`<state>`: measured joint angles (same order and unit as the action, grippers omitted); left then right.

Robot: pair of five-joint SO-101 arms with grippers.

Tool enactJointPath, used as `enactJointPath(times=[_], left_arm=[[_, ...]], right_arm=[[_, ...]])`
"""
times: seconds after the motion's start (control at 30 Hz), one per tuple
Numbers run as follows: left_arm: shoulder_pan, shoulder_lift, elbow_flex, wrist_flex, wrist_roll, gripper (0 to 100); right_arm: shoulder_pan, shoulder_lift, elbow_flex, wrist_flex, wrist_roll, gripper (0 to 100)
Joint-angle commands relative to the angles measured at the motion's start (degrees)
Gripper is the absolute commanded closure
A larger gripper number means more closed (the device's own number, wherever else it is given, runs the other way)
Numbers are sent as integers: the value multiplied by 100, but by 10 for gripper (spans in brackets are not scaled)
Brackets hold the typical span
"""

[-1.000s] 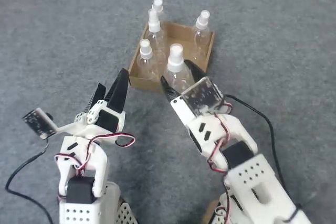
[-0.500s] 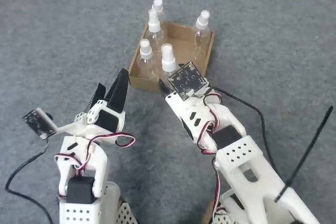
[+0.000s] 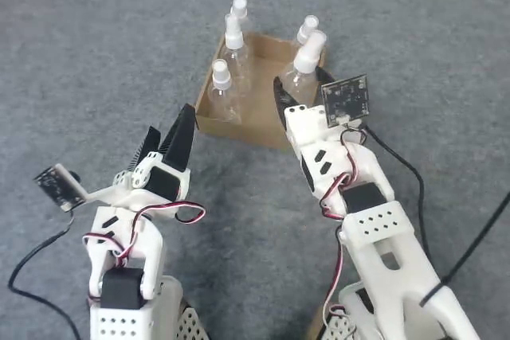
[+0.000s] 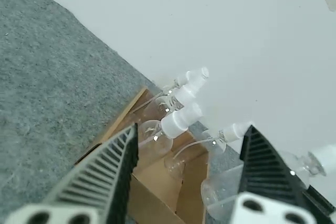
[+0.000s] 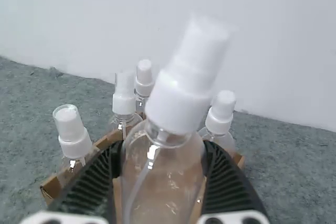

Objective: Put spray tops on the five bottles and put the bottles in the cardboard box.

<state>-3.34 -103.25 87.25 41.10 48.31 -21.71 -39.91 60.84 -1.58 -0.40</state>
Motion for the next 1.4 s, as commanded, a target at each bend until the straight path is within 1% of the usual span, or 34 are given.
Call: enactJointPath(times=[0.0, 0.07, 0.3, 0.43, 0.63, 0.8, 0.87, 1.17, 1.37], left_arm=[[-18, -114, -92, 9, 9, 703], [-18, -114, -92, 9, 9, 703], [-18, -114, -92, 26, 9, 703], [-18, -114, -92, 26, 9, 703], [-18, -114, -92, 26, 9, 703], [-18, -114, -92, 26, 9, 703], [-18, -114, -92, 26, 9, 703], [-18, -114, -92, 35, 9, 703], [-18, -114, -92, 35, 9, 703]], right_arm=[[57, 31, -475, -180, -79, 988], [57, 215, -492, -347, -79, 988], [75, 1235, -475, -1596, -53, 988], [84, 1710, -475, -2114, -44, 988], [84, 2229, -475, -2598, -26, 988], [84, 2695, -510, -2967, 580, 988], [84, 2888, -510, -3169, 695, 988], [75, 3547, -510, -3987, 730, 988], [84, 3846, -633, -4066, 738, 988]])
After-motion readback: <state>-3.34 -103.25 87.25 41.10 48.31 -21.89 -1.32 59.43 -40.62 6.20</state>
